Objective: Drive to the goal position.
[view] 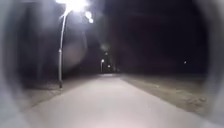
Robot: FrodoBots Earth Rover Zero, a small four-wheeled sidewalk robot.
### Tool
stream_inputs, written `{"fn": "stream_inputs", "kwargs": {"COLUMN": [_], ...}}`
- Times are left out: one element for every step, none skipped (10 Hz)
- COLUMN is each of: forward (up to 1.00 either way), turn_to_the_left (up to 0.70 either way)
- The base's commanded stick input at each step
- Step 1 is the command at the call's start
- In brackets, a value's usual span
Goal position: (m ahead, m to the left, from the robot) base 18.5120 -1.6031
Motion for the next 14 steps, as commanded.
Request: {"fn": "stream_inputs", "kwargs": {"forward": [0.70, 0.70, 0.70, 0.70, 0.70, 0.70, 0.70, 0.70, 0.70, 0.70, 0.70, 0.70, 0.70, 0.70], "turn_to_the_left": [0.00, 0.00, 0.00, 0.00, 0.00, 0.00, 0.00, 0.00, 0.00, 0.00, 0.00, 0.00, 0.00, 0.00]}}
